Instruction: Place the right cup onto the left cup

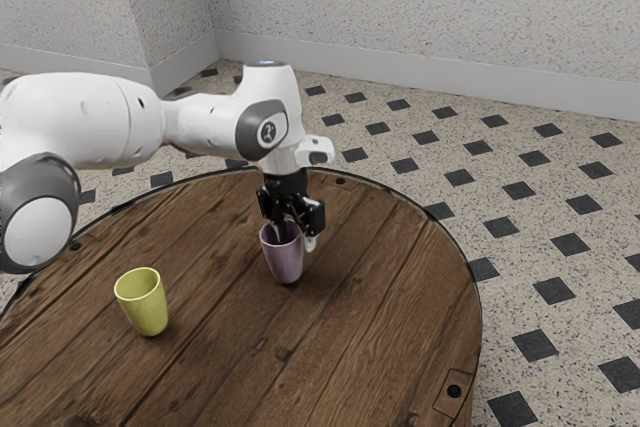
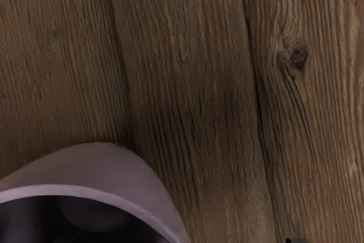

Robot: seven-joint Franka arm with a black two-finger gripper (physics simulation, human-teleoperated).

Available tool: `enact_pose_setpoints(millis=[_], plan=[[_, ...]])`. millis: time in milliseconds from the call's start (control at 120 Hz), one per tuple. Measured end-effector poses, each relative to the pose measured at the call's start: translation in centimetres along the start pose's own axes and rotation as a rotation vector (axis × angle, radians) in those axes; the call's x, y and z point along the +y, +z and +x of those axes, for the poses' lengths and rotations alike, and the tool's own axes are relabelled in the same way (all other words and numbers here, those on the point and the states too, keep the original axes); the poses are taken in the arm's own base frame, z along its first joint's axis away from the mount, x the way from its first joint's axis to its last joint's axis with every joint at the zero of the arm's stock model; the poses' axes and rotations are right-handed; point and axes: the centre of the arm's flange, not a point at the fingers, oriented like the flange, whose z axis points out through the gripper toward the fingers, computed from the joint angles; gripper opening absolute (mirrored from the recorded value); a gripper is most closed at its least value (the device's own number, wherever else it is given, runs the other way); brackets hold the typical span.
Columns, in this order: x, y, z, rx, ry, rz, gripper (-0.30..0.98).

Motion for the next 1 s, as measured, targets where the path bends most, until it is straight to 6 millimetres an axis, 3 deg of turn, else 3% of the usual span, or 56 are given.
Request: enact_pose_setpoints(millis=[117, 383, 625, 708, 792, 917, 1000], plan=[[-0.1, 0.5, 0.2, 0.002, 0.007, -0.004, 0.37], [-0.1, 0.5, 0.3, 0.010, 0.023, -0.006, 0.04], [0.2, -0.2, 0.2, 0.021, 0.036, 0.005, -0.06], [0.4, -1.8, -0.2, 0.038, 0.039, 0.008, -0.07], [0.8, -4.8, -1.6, 0.065, 0.046, 0.019, -0.07], [1.0, -9.9, -5.3, 0.095, 0.060, 0.056, -0.08], [0.5, -12.1, -7.8, 0.098, 0.057, 0.083, -0.09]])
